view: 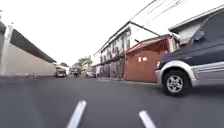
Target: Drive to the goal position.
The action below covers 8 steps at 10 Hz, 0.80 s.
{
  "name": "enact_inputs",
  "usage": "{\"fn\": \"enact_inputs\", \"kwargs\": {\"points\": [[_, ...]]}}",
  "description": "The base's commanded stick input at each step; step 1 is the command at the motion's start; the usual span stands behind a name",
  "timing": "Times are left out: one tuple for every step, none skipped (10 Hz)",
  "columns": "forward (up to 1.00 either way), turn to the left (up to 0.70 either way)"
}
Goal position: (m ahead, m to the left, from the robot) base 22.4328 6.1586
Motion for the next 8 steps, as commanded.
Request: {"fn": "enact_inputs", "kwargs": {"points": [[1.00, 0.00], [1.00, 0.00], [1.00, 0.00], [1.00, 0.00], [1.00, 0.16], [1.00, 0.34], [1.00, 0.40], [1.00, 0.15]]}}
